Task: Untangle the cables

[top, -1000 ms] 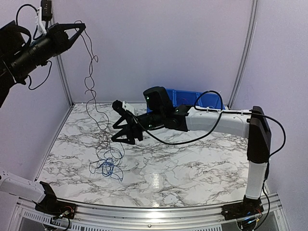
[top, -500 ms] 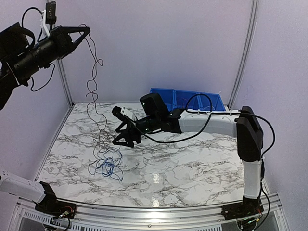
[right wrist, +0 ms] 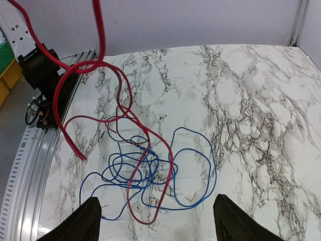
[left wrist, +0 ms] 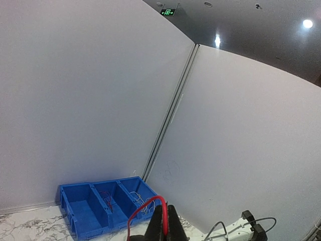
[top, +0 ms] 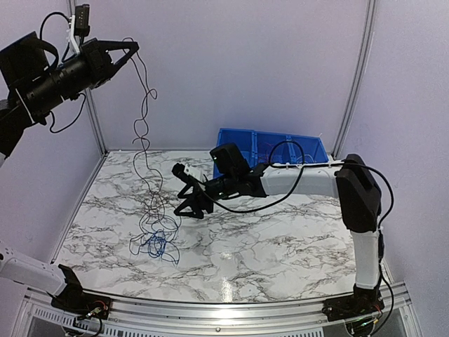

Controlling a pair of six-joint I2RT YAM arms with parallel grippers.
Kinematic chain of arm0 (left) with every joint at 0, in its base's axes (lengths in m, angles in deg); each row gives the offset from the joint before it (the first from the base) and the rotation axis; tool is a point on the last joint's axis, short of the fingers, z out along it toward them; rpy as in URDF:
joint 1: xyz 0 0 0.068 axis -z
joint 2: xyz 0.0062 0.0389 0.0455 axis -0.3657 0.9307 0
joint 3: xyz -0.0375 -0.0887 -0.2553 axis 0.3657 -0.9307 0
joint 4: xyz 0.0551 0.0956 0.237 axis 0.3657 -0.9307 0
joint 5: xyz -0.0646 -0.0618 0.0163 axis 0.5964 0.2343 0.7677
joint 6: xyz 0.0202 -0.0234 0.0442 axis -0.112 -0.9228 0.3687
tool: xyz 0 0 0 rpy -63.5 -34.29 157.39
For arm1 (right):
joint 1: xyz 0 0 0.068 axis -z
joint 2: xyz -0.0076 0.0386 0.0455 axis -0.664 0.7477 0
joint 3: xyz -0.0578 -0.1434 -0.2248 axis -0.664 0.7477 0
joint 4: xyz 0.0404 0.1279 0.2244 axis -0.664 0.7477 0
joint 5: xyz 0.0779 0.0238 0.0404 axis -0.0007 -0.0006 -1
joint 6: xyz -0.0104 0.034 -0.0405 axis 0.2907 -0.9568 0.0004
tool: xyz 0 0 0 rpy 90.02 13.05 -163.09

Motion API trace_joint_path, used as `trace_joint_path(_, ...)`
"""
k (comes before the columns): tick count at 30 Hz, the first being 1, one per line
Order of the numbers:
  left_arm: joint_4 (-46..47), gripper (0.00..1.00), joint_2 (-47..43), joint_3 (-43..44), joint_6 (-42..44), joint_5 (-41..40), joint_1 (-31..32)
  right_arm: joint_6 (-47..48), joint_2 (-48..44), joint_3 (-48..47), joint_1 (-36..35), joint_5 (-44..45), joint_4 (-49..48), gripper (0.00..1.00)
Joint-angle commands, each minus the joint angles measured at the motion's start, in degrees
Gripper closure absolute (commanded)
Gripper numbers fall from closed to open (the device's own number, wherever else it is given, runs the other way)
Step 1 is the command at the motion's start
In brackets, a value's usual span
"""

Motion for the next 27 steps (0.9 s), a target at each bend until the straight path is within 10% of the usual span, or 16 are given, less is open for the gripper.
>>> trace_joint_path(1,2.43,1.00,-0.13,1.50,-0.76,0.77,0.35,-3.05,4.91,-4.75,-0.53,-5.67,-2.38,0.23)
trace_joint_path(5,2.44,1.00,-0.21,1.55,-1.04,0.76,0.43,-6.10,9.47,-8.30,-1.02,-7.20,-2.75,0.28)
trace_joint_path(10,2.16,1.00,-0.50,2.32,-0.67,0.18,0.43,-12.92,15.06,-12.06,0.25,-6.79,-4.24,1.00)
trace_joint_path(27,10.72,1.00,-2.89,18.91,9.57,-7.06,0.40,-15.99,20.51,-8.94,1.85,5.94,-1.11,1.00)
